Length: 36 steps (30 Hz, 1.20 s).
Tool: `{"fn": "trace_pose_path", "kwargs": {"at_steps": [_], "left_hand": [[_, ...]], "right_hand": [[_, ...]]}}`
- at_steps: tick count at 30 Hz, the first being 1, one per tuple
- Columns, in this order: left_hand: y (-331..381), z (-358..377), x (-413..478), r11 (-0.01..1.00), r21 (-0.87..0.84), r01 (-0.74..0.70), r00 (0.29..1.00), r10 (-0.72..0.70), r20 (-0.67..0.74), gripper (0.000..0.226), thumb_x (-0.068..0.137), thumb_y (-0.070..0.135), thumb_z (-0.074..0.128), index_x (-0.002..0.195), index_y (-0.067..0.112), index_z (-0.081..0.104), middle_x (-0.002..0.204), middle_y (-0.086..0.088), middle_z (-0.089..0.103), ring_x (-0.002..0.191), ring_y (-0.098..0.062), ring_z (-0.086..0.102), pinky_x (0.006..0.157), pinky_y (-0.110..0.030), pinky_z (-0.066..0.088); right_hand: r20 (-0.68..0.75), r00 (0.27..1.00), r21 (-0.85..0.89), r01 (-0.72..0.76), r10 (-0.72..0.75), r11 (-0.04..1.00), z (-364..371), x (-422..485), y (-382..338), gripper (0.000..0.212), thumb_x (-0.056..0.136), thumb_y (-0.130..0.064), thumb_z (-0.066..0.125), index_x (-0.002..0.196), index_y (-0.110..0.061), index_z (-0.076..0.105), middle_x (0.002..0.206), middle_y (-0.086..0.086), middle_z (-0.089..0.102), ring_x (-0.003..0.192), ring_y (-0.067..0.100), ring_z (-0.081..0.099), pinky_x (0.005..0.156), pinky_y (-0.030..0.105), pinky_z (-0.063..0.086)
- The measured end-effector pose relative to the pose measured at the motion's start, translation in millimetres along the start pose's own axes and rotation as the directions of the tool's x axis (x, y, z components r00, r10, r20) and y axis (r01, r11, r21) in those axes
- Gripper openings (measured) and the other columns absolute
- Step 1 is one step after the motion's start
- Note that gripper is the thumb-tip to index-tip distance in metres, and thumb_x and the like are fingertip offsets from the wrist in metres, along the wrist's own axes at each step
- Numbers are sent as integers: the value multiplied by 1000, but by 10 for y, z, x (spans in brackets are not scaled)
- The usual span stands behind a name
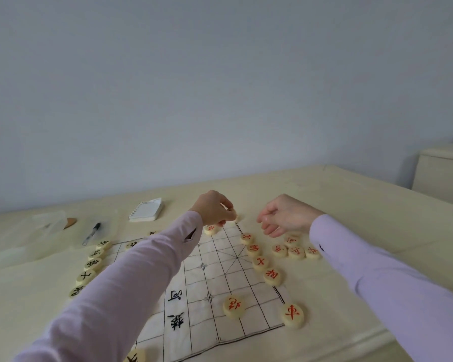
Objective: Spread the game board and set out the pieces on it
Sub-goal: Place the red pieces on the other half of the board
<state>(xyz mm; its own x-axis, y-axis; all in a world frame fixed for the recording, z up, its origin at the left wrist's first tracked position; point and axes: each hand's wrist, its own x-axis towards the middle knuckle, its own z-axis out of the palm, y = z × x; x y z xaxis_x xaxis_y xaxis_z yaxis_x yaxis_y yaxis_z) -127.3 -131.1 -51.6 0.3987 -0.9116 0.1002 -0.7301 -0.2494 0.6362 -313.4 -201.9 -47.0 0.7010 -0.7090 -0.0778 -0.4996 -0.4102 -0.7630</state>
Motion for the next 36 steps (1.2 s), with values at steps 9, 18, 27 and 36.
{"fn": "trace_pose_path", "kwargs": {"at_steps": [9, 18, 27, 36], "left_hand": [[-47, 125, 278, 952, 292, -97, 988, 57, 141, 31, 81, 22, 65, 112, 16, 65, 99, -7, 72, 61, -11, 60, 50, -19, 48], [-76, 106, 323, 963, 237, -131, 990, 116, 75, 18, 86, 22, 61, 103, 24, 66, 89, -8, 72, 59, -10, 61, 49, -17, 47], [-147, -96, 274, 984, 163, -75, 997, 72, 22, 21, 83, 18, 65, 104, 20, 67, 93, -8, 72, 59, -12, 65, 62, -20, 57], [-143, 120, 289, 960, 239, -144, 979, 102, 178, 31, 76, 26, 75, 107, 23, 68, 95, 8, 66, 92, -17, 65, 76, -27, 53]], "right_hand": [[121, 986, -8, -118, 118, 993, 153, 474, -73, 41, 95, 11, 30, 135, 13, 40, 132, 35, 48, 121, 41, 52, 101, 36, 46], [155, 982, -169, -81, 108, 982, 198, 498, -48, 38, 91, -3, 47, 125, -16, 60, 121, 9, 60, 111, 21, 61, 95, 29, 51], [126, 991, -340, -10, 56, 940, 276, 482, -110, 36, 76, -18, 76, 111, -15, 69, 114, 7, 66, 83, 21, 61, 91, 34, 52], [103, 992, -322, -31, 68, 946, 267, 486, -88, 42, 76, -15, 76, 116, -12, 66, 112, 4, 67, 86, 21, 65, 89, 30, 53]]}}
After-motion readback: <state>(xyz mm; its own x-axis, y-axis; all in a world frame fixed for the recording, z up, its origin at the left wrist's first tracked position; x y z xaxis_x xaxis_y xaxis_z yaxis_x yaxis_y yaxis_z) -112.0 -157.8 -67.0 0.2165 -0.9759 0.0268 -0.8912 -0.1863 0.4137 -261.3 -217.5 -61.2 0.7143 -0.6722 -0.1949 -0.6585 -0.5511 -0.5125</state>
